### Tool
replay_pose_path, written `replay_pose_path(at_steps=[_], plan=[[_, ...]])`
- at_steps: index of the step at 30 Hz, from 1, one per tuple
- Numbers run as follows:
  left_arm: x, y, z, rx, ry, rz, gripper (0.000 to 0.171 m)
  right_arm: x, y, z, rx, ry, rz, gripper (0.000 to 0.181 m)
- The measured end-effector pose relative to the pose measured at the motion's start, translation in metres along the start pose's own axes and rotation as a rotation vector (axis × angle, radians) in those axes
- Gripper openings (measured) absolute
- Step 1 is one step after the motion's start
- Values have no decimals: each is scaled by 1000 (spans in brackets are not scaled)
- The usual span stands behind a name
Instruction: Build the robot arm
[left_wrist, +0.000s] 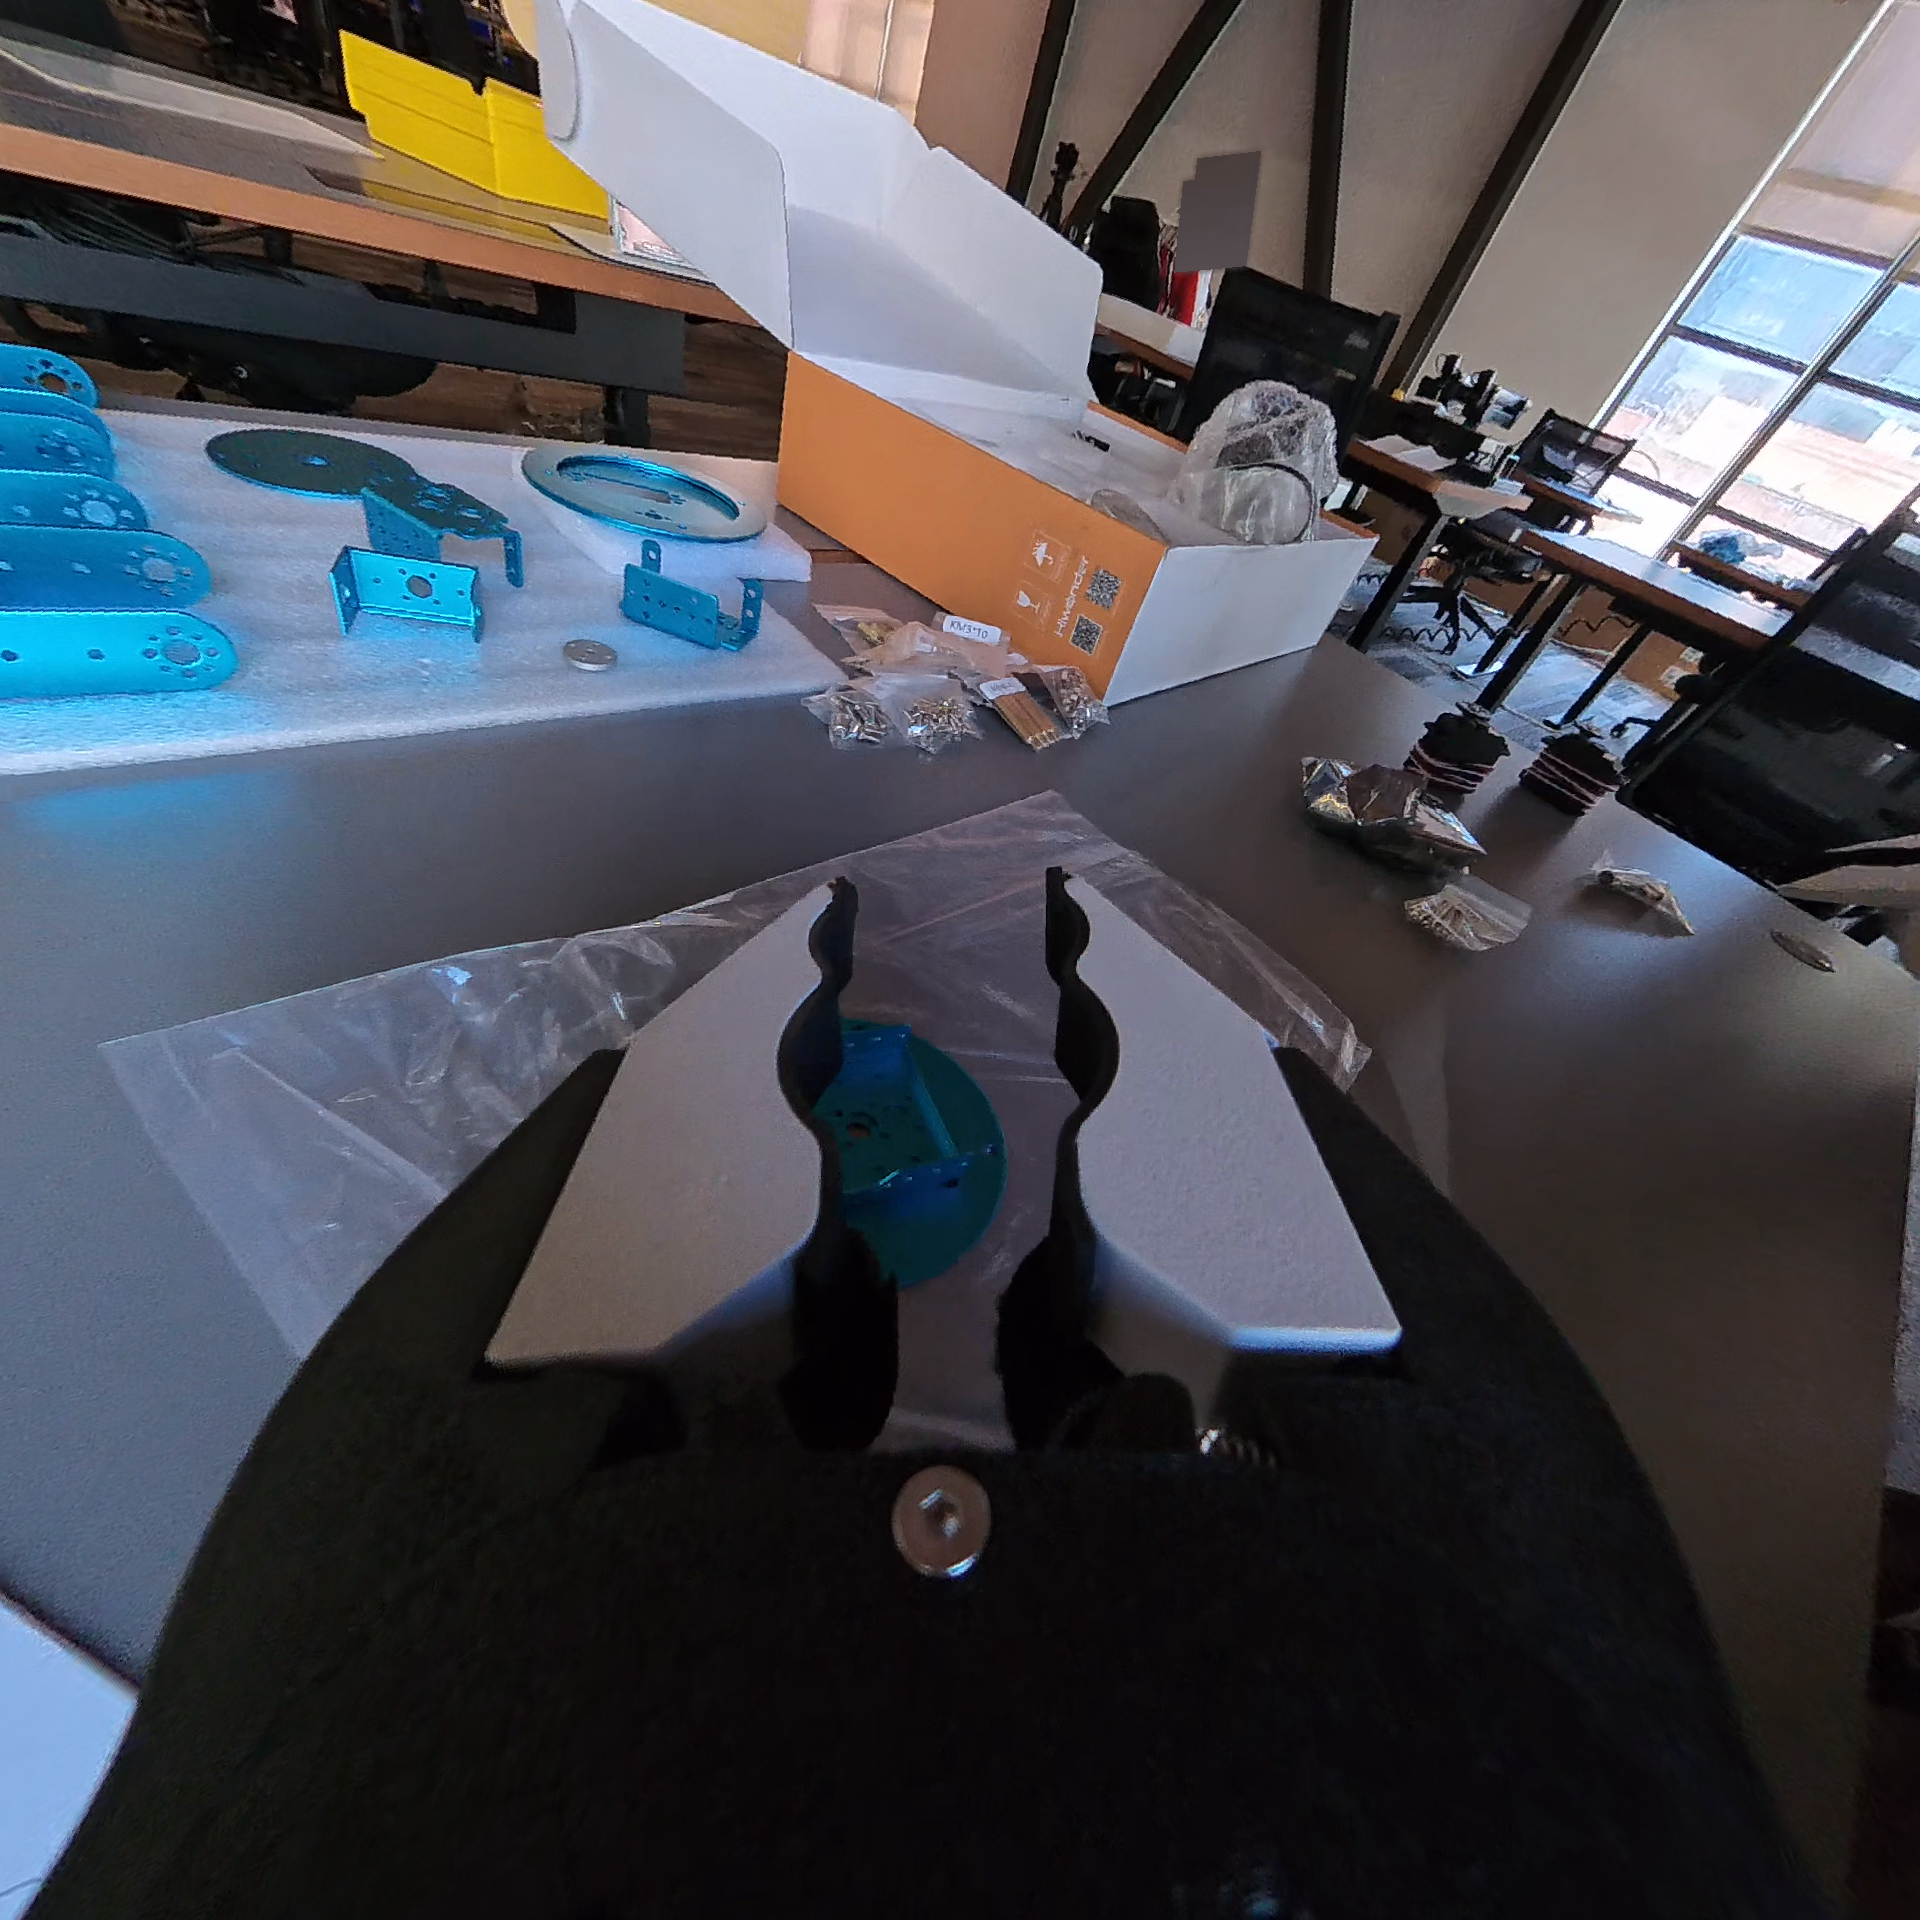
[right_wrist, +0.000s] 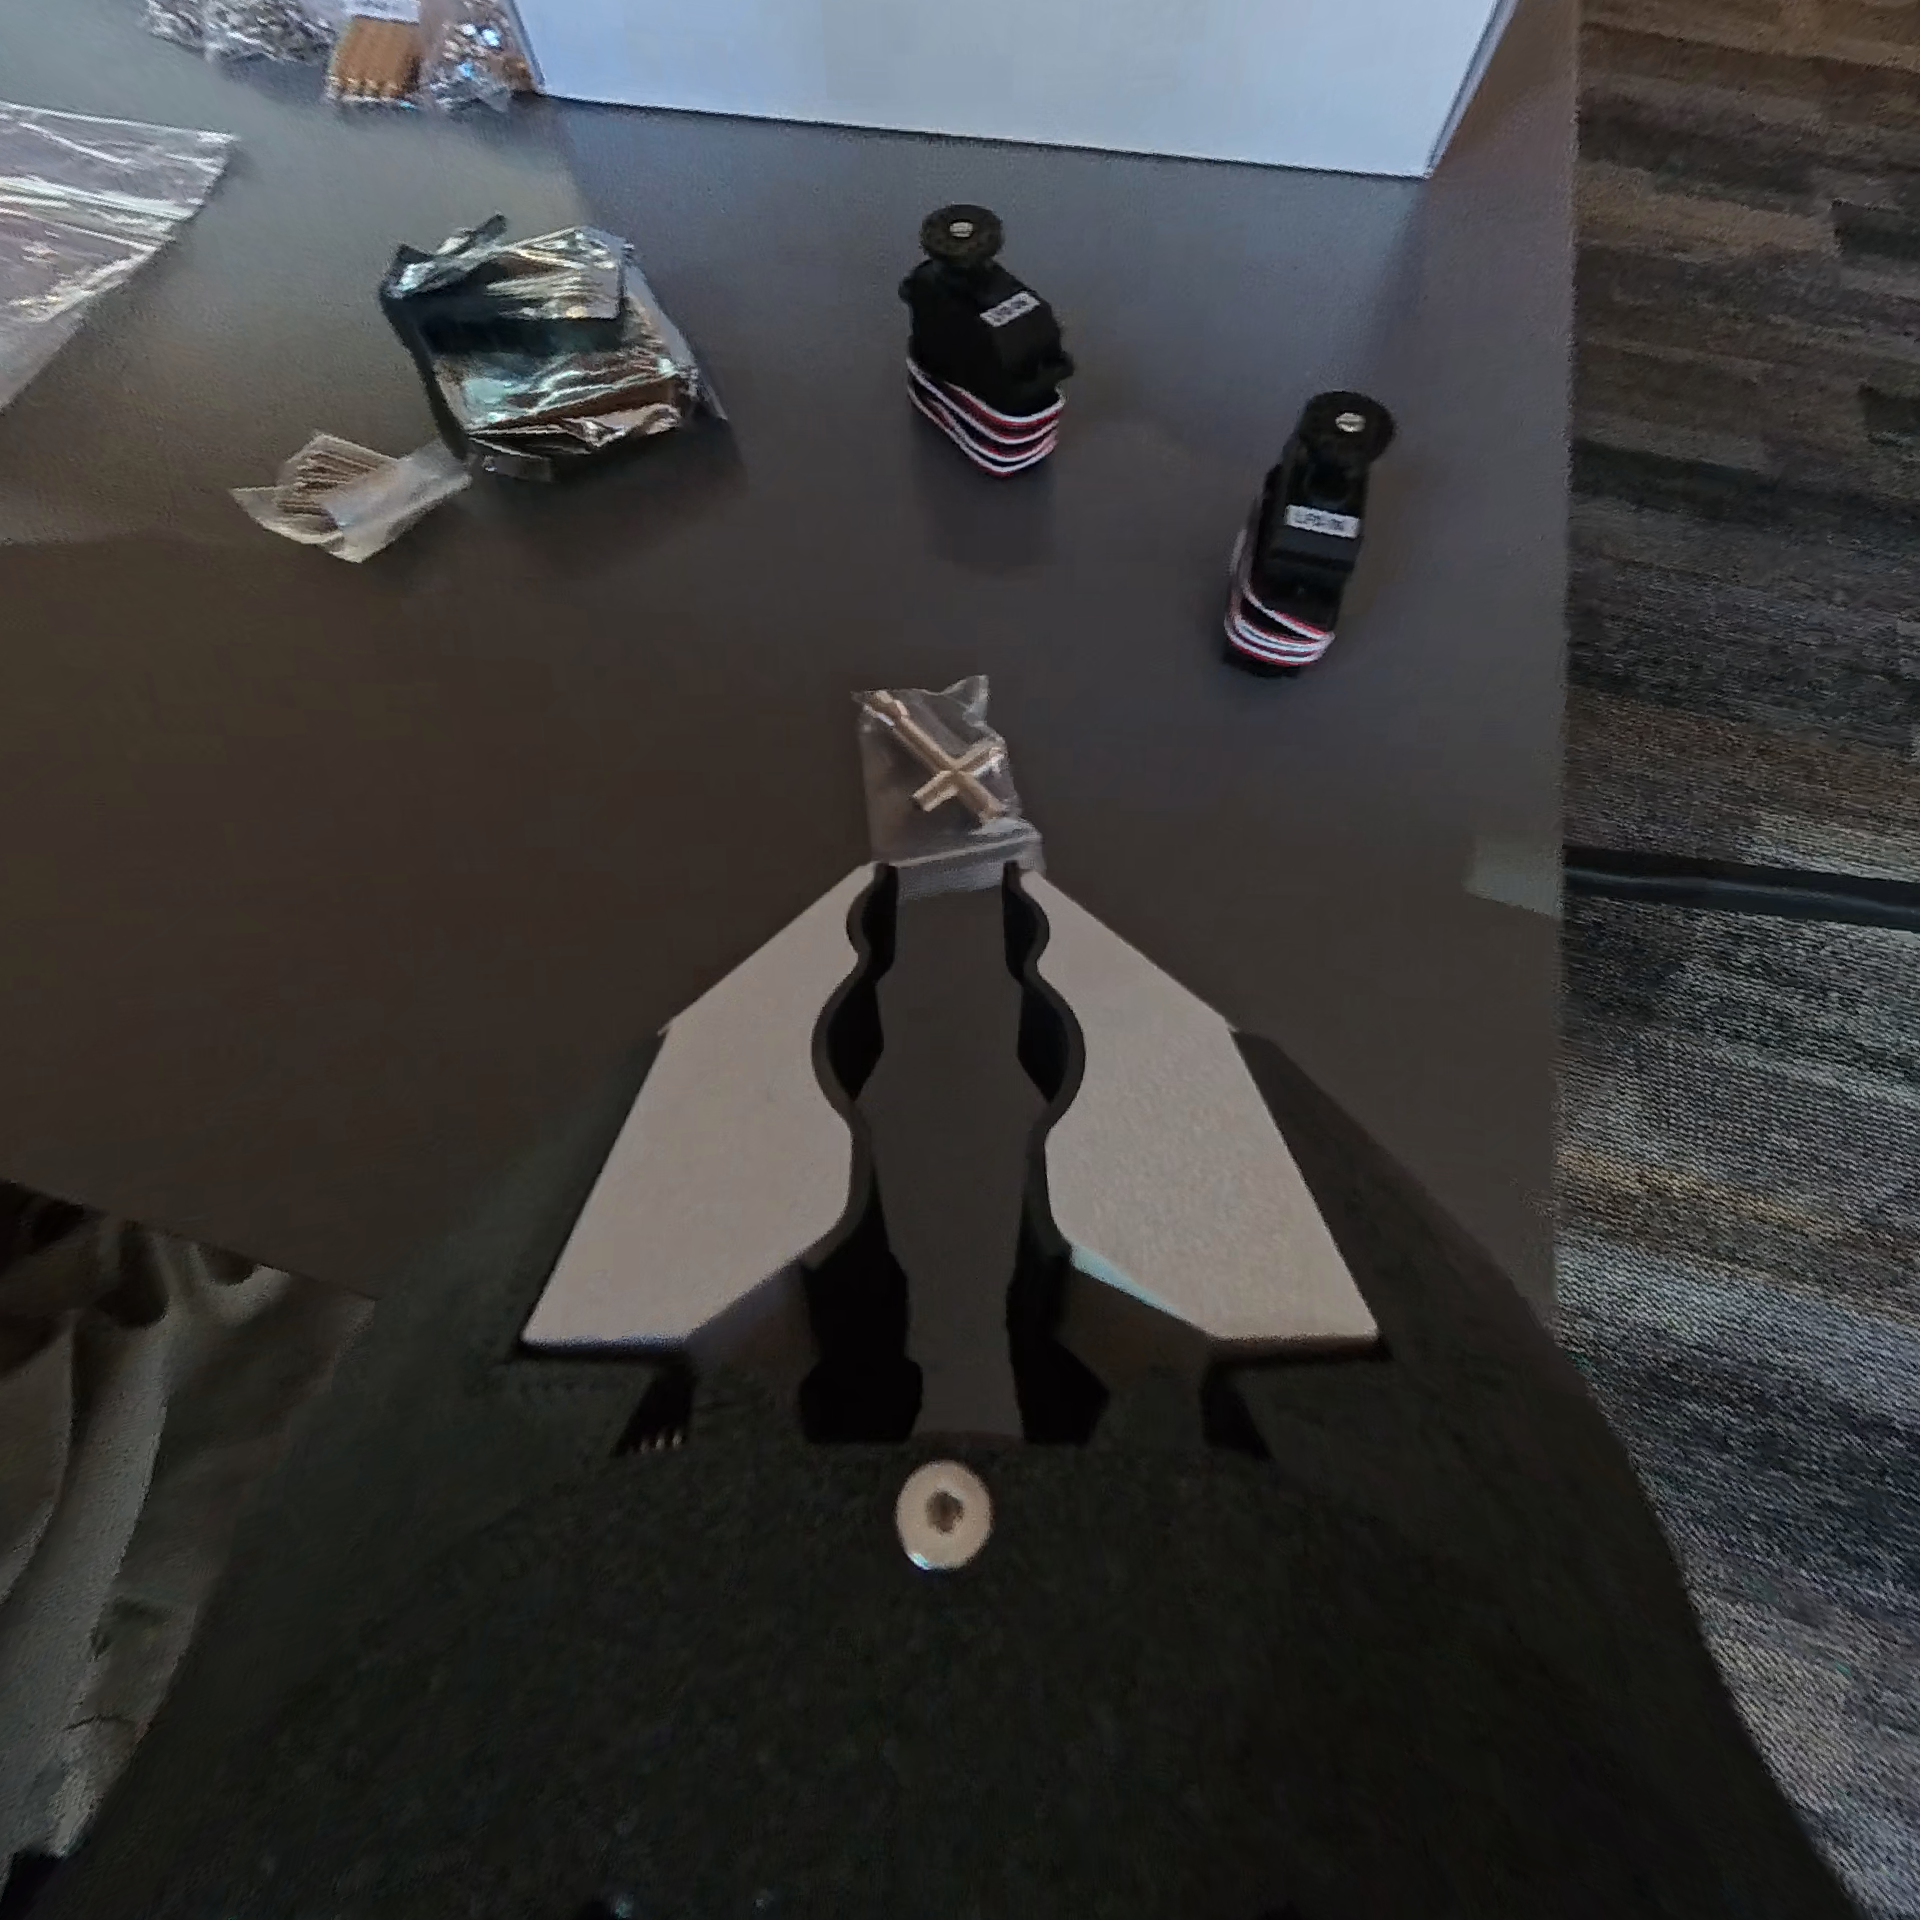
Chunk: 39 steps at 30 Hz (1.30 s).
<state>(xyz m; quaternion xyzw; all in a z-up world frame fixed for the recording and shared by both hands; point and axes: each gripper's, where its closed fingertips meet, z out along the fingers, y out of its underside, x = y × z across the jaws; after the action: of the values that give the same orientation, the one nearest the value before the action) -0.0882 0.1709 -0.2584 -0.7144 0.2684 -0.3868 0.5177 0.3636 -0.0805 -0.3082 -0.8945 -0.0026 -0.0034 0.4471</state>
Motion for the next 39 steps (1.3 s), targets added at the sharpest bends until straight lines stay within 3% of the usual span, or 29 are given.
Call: replay_pose_path(at_steps=[15,23,27,30,33,39], plan=[[-3,4,-3,-9,-33,20,36,-143,-33,58,46,-395,-124,20],[-4,9,-5,-46,-82,107,35,-242,-106,83,102,-629,-374,20],[5,10,-22,-79,-31,50,36,-313,-140,107,64,-789,-544,19],[4,14,-41,-107,-51,38,36,-360,-147,134,2,-895,-607,18],[-1,23,-62,-162,-96,57,36,-391,-144,164,-107,-935,-601,20],[-11,37,-97,-168,-140,124,36,-427,-144,208,-132,-876,-607,20]])
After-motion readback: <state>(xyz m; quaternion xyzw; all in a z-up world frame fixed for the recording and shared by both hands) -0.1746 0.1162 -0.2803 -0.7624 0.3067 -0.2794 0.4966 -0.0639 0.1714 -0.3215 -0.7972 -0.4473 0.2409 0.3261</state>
